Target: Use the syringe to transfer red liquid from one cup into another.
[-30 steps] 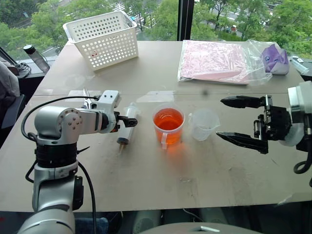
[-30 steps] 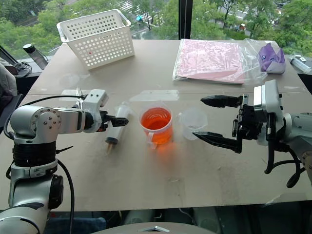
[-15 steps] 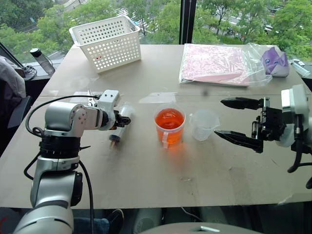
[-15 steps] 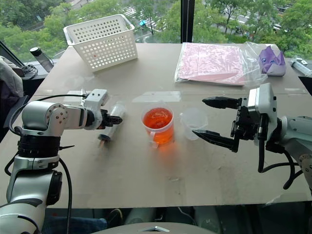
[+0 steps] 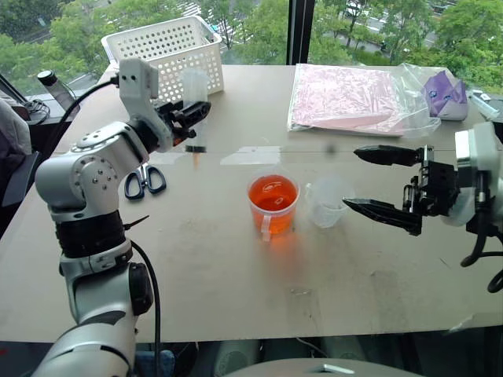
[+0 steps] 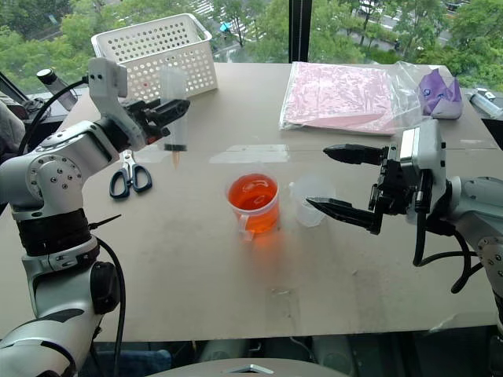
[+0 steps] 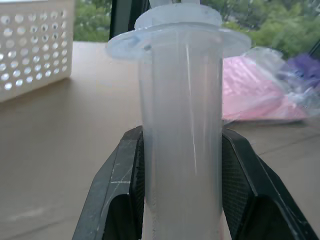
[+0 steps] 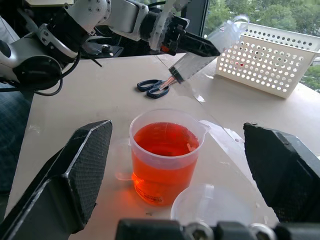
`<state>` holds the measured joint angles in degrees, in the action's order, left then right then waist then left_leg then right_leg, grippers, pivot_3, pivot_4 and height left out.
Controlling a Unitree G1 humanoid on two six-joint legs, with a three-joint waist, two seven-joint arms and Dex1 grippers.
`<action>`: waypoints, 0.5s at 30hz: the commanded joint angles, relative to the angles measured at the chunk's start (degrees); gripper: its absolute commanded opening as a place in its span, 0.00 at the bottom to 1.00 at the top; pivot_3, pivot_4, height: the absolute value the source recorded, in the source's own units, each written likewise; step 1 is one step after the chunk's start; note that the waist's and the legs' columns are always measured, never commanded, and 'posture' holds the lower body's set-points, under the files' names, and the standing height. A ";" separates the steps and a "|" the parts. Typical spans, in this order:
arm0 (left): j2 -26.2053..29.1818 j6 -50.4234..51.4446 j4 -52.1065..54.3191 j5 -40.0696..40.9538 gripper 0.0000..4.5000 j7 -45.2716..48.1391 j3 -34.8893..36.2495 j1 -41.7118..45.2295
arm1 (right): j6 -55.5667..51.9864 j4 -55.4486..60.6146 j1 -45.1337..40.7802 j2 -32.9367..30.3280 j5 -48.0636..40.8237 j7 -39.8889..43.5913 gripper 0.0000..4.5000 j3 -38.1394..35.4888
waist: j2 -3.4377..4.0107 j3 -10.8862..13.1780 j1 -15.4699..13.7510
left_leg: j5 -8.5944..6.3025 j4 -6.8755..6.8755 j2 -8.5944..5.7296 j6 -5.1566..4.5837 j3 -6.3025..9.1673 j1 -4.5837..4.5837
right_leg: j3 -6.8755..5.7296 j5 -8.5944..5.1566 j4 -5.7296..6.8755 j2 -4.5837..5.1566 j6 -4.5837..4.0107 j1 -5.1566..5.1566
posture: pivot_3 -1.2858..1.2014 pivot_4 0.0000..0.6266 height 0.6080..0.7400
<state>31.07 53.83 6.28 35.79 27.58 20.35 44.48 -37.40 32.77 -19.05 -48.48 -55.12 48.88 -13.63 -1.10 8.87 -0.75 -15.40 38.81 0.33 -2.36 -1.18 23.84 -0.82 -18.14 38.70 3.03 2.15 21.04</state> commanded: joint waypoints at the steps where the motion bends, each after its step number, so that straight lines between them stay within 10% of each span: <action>1: -2.16 -5.84 5.53 7.81 0.30 8.17 1.43 0.14 | -0.28 -1.68 -3.39 0.53 -2.68 -0.36 1.00 -1.48 | -0.01 0.01 -0.06 | 0.00 0.00 0.00 0.00 0.01 0.00 | -0.02 0.00 -0.01 -0.02 0.00 0.00 | 0.52 0.24 1.00; 5: -6.40 -7.32 8.33 15.78 0.30 13.23 0.60 -0.66 | -0.88 -5.94 -6.49 1.71 -5.81 -2.37 1.00 -4.42 | -0.01 0.01 0.04 | 0.00 0.04 0.00 -0.01 0.03 -0.03 | -0.02 0.00 0.09 -0.03 0.00 -0.02 | 0.52 0.24 1.00; 15: -11.05 -24.56 2.15 6.24 0.30 26.39 -13.18 -6.79 | -6.49 -7.60 -18.58 7.30 -23.14 -25.80 1.00 -6.30 | 0.01 0.00 0.31 | 0.00 0.08 0.02 -0.02 0.04 -0.10 | -0.02 0.00 0.14 -0.10 0.00 -0.10 | 0.52 0.24 1.00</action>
<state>20.08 33.05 8.50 43.12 52.10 7.70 37.65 -43.32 23.52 -36.38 -41.34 -75.37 26.53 -19.39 -1.09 8.88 -0.45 -15.40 38.89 0.35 -2.38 -1.14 23.75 -0.84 -18.14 38.82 2.93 2.15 20.95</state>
